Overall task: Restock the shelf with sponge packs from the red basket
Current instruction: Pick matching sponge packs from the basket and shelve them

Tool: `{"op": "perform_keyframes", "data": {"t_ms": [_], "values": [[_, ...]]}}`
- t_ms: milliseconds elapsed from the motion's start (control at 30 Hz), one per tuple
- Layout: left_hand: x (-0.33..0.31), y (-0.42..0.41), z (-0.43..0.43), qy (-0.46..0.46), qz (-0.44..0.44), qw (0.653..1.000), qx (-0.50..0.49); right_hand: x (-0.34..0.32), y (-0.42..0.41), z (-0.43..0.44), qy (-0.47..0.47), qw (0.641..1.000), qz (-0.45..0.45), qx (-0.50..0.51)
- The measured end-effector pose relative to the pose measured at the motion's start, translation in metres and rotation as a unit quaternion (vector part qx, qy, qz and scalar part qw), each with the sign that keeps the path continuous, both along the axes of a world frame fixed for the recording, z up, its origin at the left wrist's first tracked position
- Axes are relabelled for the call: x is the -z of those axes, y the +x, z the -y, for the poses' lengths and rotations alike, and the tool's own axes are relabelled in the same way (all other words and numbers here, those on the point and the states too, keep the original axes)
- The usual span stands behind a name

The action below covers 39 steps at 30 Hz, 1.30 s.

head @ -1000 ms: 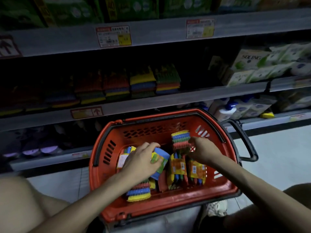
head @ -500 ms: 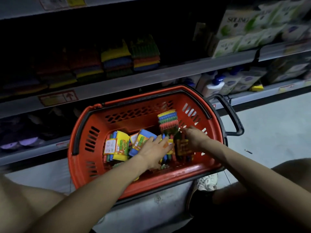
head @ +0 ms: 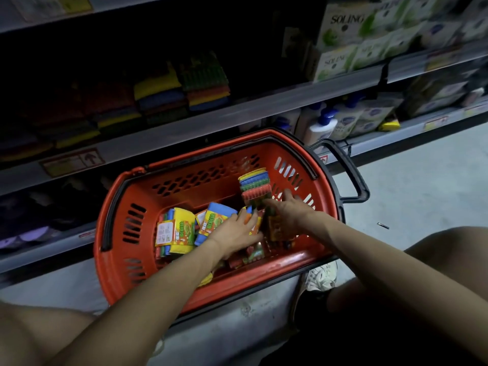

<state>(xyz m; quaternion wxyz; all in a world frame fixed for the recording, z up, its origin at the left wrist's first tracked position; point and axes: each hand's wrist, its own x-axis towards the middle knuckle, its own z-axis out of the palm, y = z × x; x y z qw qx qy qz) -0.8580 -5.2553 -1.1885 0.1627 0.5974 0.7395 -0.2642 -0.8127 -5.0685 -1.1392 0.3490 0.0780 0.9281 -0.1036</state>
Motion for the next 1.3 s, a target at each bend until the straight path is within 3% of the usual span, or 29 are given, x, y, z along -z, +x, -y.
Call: {"op": "perform_keyframes", "data": {"t_ms": [133, 467, 667, 800, 1000, 1133, 1233, 1300], "values": [[-0.016, -0.007, 0.012, 0.025, 0.032, 0.999, 0.000, 0.005, 0.003, -0.003, 0.023, 0.997, 0.014, -0.069], [-0.048, -0.027, 0.073, 0.199, 0.101, 0.973, -0.054, -0.003, -0.002, 0.000, 0.106, 0.963, -0.040, -0.244], [-0.075, -0.024, 0.115, 0.333, 0.138, 0.922, -0.145, -0.032, -0.014, 0.003, 0.044, 0.987, -0.105, -0.110], [-0.098, -0.020, 0.137, 0.378, 0.156, 0.888, -0.211, -0.057, -0.020, 0.007, -0.011, 0.995, -0.093, -0.043], [-0.142, -0.014, 0.128, 0.490, 0.226, 0.761, -0.361, -0.098, -0.012, 0.016, -0.115, 0.984, -0.085, 0.102], [-0.164, -0.014, 0.129, 0.533, 0.273, 0.677, -0.428, -0.131, -0.003, 0.017, -0.123, 0.961, -0.160, 0.189], [-0.175, -0.007, 0.127, 0.590, 0.315, 0.580, -0.466, -0.153, 0.009, 0.024, -0.094, 0.944, -0.262, 0.178], [-0.178, -0.004, 0.123, 0.604, 0.367, 0.517, -0.482, -0.160, 0.014, 0.028, -0.107, 0.924, -0.288, 0.227]]}}
